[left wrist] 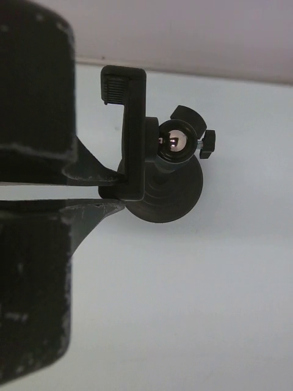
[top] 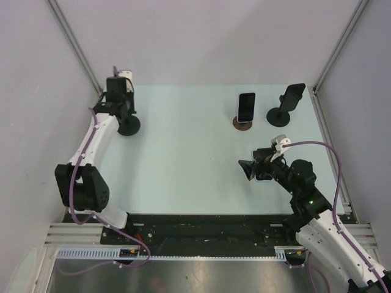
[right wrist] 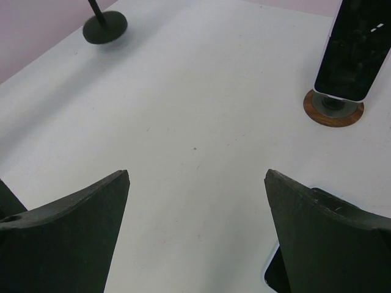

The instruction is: Remove the phone from the phone stand

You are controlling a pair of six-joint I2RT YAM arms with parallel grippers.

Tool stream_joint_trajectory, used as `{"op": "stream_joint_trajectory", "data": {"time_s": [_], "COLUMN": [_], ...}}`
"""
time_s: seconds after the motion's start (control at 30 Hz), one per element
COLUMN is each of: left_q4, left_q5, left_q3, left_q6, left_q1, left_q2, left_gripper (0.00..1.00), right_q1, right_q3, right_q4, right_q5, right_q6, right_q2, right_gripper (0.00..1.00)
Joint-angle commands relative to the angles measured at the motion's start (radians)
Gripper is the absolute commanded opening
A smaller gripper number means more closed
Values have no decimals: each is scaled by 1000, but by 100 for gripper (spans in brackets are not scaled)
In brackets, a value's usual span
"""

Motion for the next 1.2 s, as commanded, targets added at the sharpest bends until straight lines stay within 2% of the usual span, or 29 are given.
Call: {"op": "stream_joint_trajectory", "data": {"time_s": [0.0, 0.1, 0.37, 0.47, 0.57, 0.63, 0.73, 0.77, 0.87, 1.07, 1.17], "left_q4": [100, 101, 108, 111, 118, 123, 123, 124, 123, 121, 121], "left_q5": [6, 55, 129, 144, 152, 149, 159, 162, 159, 162, 175], "left_q3": [113, 130, 107, 85, 61, 52, 33, 24, 10, -21, -31], "left_q6": [99, 113, 161, 167, 164, 164, 153, 148, 128, 75, 26], "left_q1": [103, 185, 261, 269, 271, 271, 271, 269, 271, 271, 271], "left_q2": [-5, 25, 84, 82, 68, 62, 36, 19, -27, -142, -221], "left_gripper": [0, 0, 0, 4, 14, 16, 30, 41, 58, 84, 92], "right_q1": [4, 4, 3, 1, 1, 1, 1, 1, 1, 1, 0], "right_q3": [0, 0, 0, 0, 2, 2, 0, 2, 2, 12, 32], "right_q4": [30, 35, 39, 42, 44, 45, 44, 45, 51, 36, 22], "right_q5": [3, 0, -4, -4, -4, -4, -4, -4, 8, 94, 154], "right_q6": [-2, -3, -8, -6, -8, -8, -5, -2, 15, 84, 115], "right_q2": [-7, -1, 19, 22, 27, 22, 24, 21, 21, 19, 33], "right_gripper": [98, 98, 98, 98, 98, 98, 98, 99, 99, 100, 100]}}
